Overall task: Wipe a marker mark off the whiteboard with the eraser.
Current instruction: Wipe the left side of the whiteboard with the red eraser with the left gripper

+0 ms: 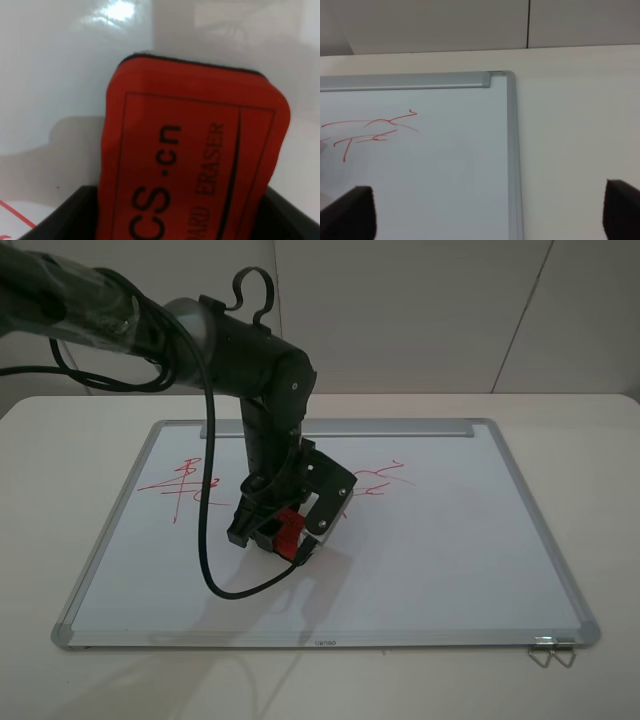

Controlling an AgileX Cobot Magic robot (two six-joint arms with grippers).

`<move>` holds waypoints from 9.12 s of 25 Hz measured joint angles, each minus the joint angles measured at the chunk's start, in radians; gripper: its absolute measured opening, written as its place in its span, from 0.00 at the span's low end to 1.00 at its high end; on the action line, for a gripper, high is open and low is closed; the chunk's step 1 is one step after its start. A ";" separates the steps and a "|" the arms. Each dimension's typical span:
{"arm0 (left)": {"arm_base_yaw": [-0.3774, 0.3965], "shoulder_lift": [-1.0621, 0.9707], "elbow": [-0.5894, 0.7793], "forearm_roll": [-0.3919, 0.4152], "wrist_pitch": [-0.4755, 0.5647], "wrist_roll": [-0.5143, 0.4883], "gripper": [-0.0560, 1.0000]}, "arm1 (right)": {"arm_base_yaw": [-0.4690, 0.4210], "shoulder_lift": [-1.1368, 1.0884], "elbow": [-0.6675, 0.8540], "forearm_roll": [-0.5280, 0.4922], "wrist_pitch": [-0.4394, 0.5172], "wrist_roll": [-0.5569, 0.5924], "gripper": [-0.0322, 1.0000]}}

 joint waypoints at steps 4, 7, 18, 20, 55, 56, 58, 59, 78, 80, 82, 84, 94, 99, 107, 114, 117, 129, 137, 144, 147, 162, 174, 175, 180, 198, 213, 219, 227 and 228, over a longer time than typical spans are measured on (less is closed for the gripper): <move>0.000 0.000 0.000 0.000 0.000 0.001 0.62 | 0.000 0.000 0.000 0.000 0.000 0.000 0.83; 0.000 0.000 0.000 -0.001 0.000 0.001 0.62 | 0.000 0.000 0.000 0.000 0.000 0.000 0.83; 0.013 -0.059 0.002 -0.022 0.023 -0.210 0.62 | 0.000 0.000 0.000 0.006 0.000 0.000 0.83; 0.031 -0.090 0.002 -0.026 0.025 -0.374 0.62 | 0.000 0.000 0.000 0.000 0.000 0.000 0.83; 0.495 -0.128 0.081 -0.014 -0.056 -1.441 0.62 | 0.000 0.000 0.000 0.006 0.000 0.000 0.83; 0.501 -0.128 0.081 -0.018 -0.060 -1.441 0.62 | 0.000 0.000 0.000 0.006 0.000 0.000 0.83; 0.510 -0.127 0.081 -0.019 -0.066 -1.439 0.62 | 0.000 0.000 0.000 0.000 0.000 0.000 0.83; 0.515 -0.124 0.081 -0.019 -0.068 -1.439 0.62 | 0.000 0.000 0.000 0.006 0.000 0.000 0.83; 0.548 -0.064 0.083 -0.054 -0.087 -1.438 0.62 | 0.000 0.000 0.000 0.000 0.000 0.000 0.83; 0.552 -0.063 0.083 -0.056 -0.087 -1.438 0.62 | 0.000 0.000 0.000 0.000 0.000 0.000 0.83; 0.559 -0.054 0.083 -0.056 -0.088 -1.438 0.62 | 0.000 0.000 0.000 0.000 0.000 0.000 0.83; 0.561 -0.042 0.080 -0.056 -0.086 -1.438 0.62 | 0.000 0.000 0.000 0.000 0.000 0.000 0.83; 0.556 -0.035 0.076 -0.057 -0.082 -1.419 0.62 | 0.000 0.000 0.000 0.006 0.000 0.000 0.83; 0.503 -0.029 0.073 -0.052 -0.095 -1.393 0.62 | 0.000 0.000 0.000 0.000 0.000 0.000 0.83; 0.399 -0.018 0.065 -0.052 -0.104 -1.389 0.62 | 0.000 0.000 0.000 0.006 0.000 0.000 0.83; 0.310 -0.009 0.064 -0.092 -0.116 -1.386 0.61 | 0.000 0.000 0.000 0.000 0.000 0.000 0.83; 0.310 0.002 0.060 -0.090 -0.106 -1.382 0.61 | 0.000 0.000 0.000 0.006 0.000 0.000 0.83; 0.356 -0.046 0.143 -0.093 -0.108 -1.386 0.61 | 0.000 0.000 0.000 0.000 0.000 0.000 0.83; 0.433 -0.132 0.294 -0.090 -0.132 -1.395 0.61 | 0.000 0.000 0.000 0.000 0.000 0.000 0.83; 0.416 -0.123 0.279 -0.074 -0.129 -1.405 0.61 | 0.000 0.000 0.000 0.000 0.000 0.000 0.83; 0.382 -0.090 0.223 -0.065 -0.117 -1.405 0.61 | 0.000 0.000 0.000 0.006 0.000 0.000 0.83; 0.276 -0.011 0.065 -0.065 -0.077 -1.448 0.60 | 0.000 0.000 0.000 0.000 0.000 0.000 0.83; 0.499 -0.004 0.048 -0.065 -0.130 -1.454 0.60 | 0.000 0.000 0.000 0.006 0.000 0.000 0.83; 0.510 0.000 0.040 -0.065 -0.128 -1.454 0.60 | 0.000 0.000 0.000 0.006 0.000 0.000 0.83; 0.527 0.034 -0.037 -0.065 -0.071 -1.450 0.60 | 0.000 0.000 0.000 0.000 0.000 0.000 0.83; 0.350 0.127 -0.196 -0.065 0.047 -1.408 0.60 | 0.000 0.000 0.000 0.006 0.000 0.000 0.83; 0.466 0.090 -0.118 -0.039 0.110 -1.442 0.60 | 0.000 0.000 0.000 0.006 0.000 0.000 0.83; 0.493 0.036 -0.014 -0.019 0.121 -1.442 0.60 | 0.000 0.000 0.000 0.006 0.000 0.000 0.83; 0.493 -0.028 0.098 -0.011 0.105 -1.488 0.60 | 0.000 0.000 0.000 0.006 0.000 0.000 0.83; 0.493 -0.035 0.112 -0.011 0.104 -1.496 0.60 | 0.000 0.000 0.000 0.000 0.000 0.000 0.83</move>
